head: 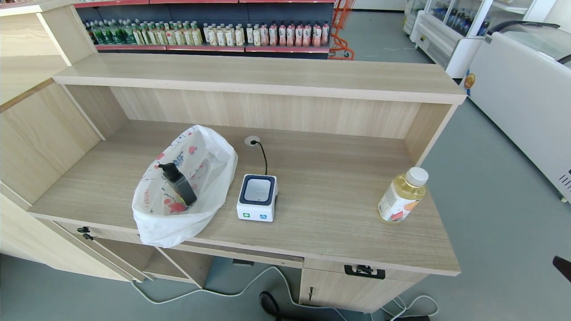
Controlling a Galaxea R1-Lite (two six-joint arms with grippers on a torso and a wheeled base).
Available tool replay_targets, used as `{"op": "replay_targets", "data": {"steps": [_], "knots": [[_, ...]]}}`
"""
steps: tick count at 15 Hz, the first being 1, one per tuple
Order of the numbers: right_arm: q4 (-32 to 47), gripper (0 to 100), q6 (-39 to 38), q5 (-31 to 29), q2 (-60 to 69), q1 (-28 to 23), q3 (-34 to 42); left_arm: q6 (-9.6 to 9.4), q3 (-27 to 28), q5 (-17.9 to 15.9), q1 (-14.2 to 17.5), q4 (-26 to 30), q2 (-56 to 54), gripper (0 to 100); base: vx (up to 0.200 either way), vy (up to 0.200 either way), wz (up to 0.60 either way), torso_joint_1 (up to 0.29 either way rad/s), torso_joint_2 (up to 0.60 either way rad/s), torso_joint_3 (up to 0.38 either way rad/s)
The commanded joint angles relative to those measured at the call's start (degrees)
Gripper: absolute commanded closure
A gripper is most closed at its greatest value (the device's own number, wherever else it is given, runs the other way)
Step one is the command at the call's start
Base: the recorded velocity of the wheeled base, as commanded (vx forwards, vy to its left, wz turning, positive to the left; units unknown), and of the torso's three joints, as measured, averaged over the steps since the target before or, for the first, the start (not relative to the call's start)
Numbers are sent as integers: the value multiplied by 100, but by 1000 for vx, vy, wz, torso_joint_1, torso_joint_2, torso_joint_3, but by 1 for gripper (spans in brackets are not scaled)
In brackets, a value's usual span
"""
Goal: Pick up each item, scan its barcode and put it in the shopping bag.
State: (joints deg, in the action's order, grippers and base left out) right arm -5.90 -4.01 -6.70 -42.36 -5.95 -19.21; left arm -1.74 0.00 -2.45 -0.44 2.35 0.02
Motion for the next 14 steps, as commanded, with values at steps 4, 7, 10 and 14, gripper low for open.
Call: {"op": "replay_targets", "data": {"steps": [4,7,10,14], "knots": [[-1897,0,-30,547,-2127,147,-48,-1,0,-1,0,2,-2,0,0,0,0,0,0,0],[-2706,0,14,574,-2892,736,-48,-1,0,-1,0,2,-2,0,0,0,0,0,0,0],[-2794,0,-3,565,-3111,876,-74,-1,0,-1,0,2,-2,0,0,0,0,0,0,0],[-3145,0,6,565,-3542,876,-91,-1,0,-1,0,2,-2,0,0,0,0,0,0,0]]}}
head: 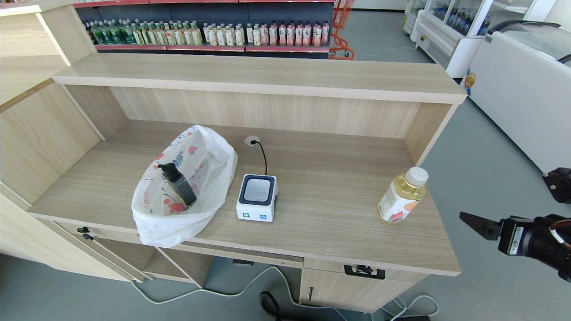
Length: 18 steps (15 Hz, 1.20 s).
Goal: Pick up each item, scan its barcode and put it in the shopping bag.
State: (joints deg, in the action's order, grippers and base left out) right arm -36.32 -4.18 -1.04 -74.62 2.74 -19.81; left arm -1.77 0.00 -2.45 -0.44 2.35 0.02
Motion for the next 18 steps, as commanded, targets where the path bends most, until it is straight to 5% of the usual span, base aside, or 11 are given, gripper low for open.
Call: {"op": "replay_targets", "data": {"steps": [1,18], "knots": [[-438,0,49,-11,-589,7,-102,1,0,-1,0,2,-2,0,0,0,0,0,0,0],[-2503,0,278,-169,-2479,587,-208,1,0,-1,0,2,-2,0,0,0,0,0,0,0]]}}
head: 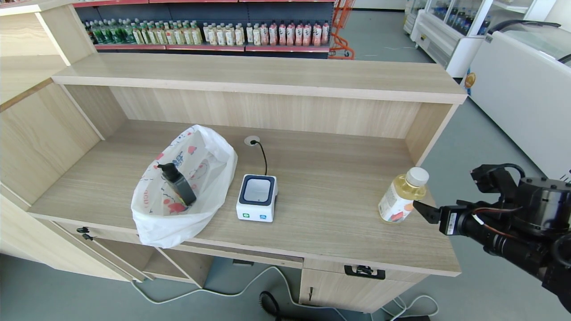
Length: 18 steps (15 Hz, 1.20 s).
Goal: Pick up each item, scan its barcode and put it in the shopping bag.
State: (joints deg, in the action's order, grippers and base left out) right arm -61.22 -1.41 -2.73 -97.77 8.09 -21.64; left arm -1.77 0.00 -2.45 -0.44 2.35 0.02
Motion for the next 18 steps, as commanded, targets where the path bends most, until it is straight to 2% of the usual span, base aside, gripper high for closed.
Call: {"op": "replay_targets", "data": {"steps": [1,4,18], "knots": [[-74,0,1,1,-225,52,-33,1,0,-1,0,2,-2,0,0,0,0,0,0,0],[-566,0,18,-8,-585,149,-104,1,0,-1,0,2,-2,0,0,0,0,0,0,0],[-1744,0,1,36,-1763,289,-640,1,0,-1,0,2,-2,0,0,0,0,0,0,0]]}}
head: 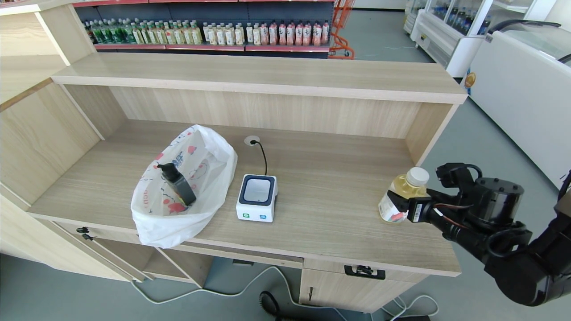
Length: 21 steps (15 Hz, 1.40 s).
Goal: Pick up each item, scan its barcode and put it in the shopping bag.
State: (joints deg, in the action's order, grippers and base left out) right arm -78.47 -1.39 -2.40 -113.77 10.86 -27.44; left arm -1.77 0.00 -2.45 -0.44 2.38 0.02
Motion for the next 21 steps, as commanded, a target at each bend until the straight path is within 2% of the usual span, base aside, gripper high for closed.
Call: {"op": "replay_targets", "data": {"steps": [1,18,19,21], "knots": [[-89,0,-2,12,-224,30,-130,1,0,-1,0,0,-2,0,0,0,0,0,0,0],[-590,0,271,12,-1235,285,-1018,1,0,-1,0,0,-2,0,0,0,0,0,0,0],[-617,100,280,12,-1235,285,-1044,1,0,-1,0,0,-2,0,0,0,0,0,0,0],[-617,100,280,12,-1156,267,-1044,1,0,-1,0,0,-2,0,0,0,0,0,0,0]]}}
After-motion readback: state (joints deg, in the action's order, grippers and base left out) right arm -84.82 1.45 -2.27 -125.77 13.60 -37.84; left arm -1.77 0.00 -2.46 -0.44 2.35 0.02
